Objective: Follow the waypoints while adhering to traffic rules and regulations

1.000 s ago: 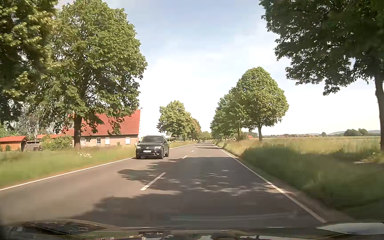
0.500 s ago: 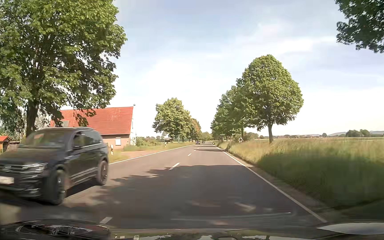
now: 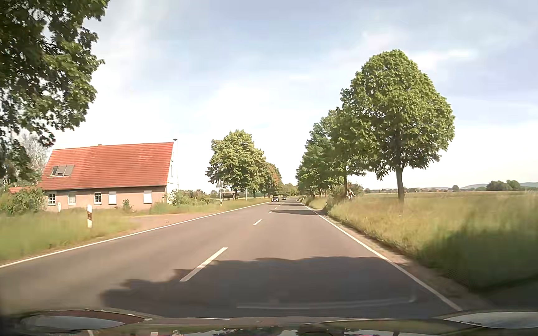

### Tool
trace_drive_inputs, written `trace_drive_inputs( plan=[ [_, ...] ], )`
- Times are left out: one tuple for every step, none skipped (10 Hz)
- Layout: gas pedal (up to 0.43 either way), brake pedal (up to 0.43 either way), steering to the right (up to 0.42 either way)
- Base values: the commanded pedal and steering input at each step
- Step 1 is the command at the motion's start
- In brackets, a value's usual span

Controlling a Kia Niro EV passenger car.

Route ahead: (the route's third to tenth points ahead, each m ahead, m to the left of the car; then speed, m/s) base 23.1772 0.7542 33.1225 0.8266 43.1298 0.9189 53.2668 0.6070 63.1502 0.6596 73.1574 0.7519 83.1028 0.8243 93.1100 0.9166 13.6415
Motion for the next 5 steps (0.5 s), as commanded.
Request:
trace_drive_inputs(
  plan=[
    [0.150, 0.000, -0.002],
    [0.150, 0.000, -0.002],
    [0.150, 0.000, -0.002],
    [0.150, 0.000, -0.002],
    [0.150, 0.000, -0.002]
  ],
)
